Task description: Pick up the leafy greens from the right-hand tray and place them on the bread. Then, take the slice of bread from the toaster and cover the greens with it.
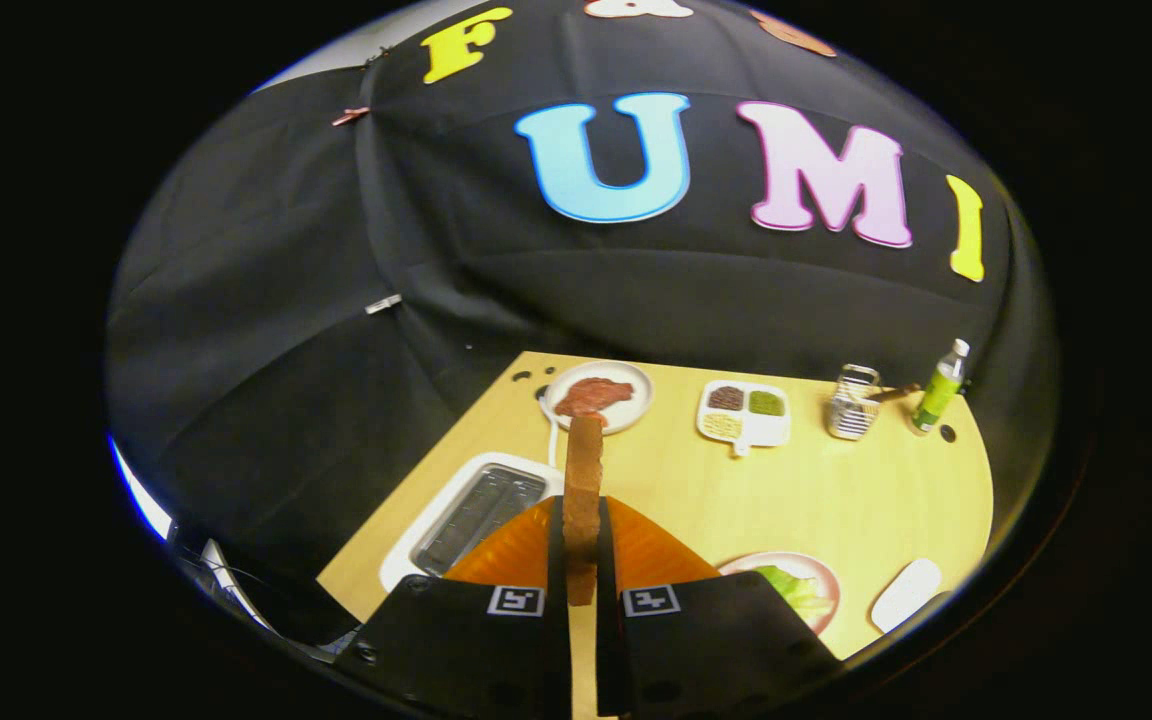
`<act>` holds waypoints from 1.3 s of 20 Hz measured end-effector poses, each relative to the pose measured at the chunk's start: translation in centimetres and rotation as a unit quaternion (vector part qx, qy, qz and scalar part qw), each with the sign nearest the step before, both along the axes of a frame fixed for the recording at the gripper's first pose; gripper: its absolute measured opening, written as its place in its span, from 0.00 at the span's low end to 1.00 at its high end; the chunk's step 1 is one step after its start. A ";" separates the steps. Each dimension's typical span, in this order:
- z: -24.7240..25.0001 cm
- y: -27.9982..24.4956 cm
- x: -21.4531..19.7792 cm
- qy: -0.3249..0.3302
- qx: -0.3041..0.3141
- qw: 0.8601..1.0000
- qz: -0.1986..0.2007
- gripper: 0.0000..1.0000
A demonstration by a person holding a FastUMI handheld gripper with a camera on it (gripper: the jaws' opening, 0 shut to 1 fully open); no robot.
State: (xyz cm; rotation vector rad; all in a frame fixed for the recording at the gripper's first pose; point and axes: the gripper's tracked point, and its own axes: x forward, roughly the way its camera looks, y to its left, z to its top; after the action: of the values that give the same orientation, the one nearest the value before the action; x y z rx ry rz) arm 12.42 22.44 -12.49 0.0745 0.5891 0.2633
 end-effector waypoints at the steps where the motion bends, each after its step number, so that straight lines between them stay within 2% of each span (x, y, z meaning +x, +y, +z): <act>1: -0.9 -1.8 -0.1 0.006 -0.006 1.000 -0.013 0.14; 5: -4.9 -6.5 -1.9 0.047 0.021 0.997 -0.049 0.14; 10: -10.2 -10.4 -3.2 0.084 0.042 0.993 -0.073 0.14; 14: -12.4 -12.2 -2.7 0.096 0.084 0.987 -0.101 0.14; 23: -16.9 -18.7 -2.9 0.120 0.091 0.977 -0.153 0.14; 25: -18.1 -19.9 -3.2 0.128 0.081 0.975 -0.164 0.16; 26: -18.6 -20.5 -3.4 0.130 0.075 0.975 -0.166 0.25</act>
State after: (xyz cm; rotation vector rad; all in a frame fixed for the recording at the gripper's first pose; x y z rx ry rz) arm 9.02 1.93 -31.11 0.3549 0.8055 -0.0300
